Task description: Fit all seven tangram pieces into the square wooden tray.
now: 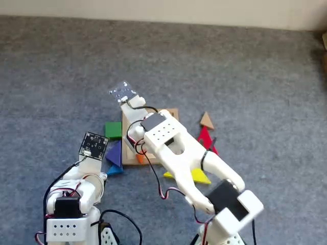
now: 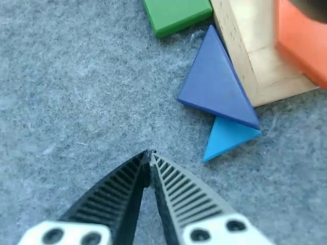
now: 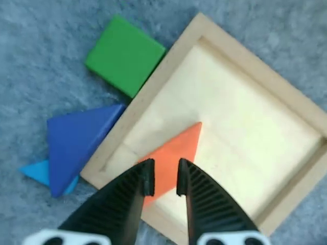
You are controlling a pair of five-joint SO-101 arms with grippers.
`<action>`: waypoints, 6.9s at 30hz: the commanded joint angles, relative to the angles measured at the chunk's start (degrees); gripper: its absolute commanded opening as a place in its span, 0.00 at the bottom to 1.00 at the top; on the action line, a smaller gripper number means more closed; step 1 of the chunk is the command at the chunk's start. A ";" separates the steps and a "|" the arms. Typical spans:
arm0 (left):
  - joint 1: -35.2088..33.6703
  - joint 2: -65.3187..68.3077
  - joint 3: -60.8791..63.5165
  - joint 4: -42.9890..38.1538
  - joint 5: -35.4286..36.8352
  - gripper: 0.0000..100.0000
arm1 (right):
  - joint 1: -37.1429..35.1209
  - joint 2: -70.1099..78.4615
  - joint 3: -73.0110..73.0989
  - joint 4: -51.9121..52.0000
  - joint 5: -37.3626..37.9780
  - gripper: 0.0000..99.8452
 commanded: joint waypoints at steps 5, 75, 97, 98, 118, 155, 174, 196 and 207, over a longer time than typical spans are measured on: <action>1.10 -1.54 1.10 0.44 -0.35 0.01 | 4.88 -15.60 3.74 1.80 0.09 0.08; 1.10 -1.54 1.10 0.44 -0.35 0.01 | 6.02 3.91 5.14 -22.02 -0.26 0.08; 1.10 -1.54 1.10 0.44 -0.35 0.01 | 8.04 0.84 13.49 -38.02 0.00 0.08; 1.10 -1.54 1.10 0.44 -0.35 0.01 | 8.04 2.77 13.41 -38.64 0.00 0.08; 1.10 -1.54 1.10 0.44 -0.35 0.01 | 2.42 9.80 8.84 -38.55 6.24 0.08; 1.10 -1.54 1.10 0.44 -0.35 0.01 | 25.71 -37.93 27.82 6.64 3.52 0.26; 1.10 -1.54 1.10 0.44 -0.35 0.01 | 28.00 -4.70 12.53 6.46 0.35 0.34; 1.10 -1.54 1.10 0.44 -0.35 0.01 | 28.00 1.71 9.19 6.37 0.44 0.34; 1.10 -1.54 1.10 0.44 -0.35 0.01 | 30.20 1.71 9.01 6.37 0.44 0.27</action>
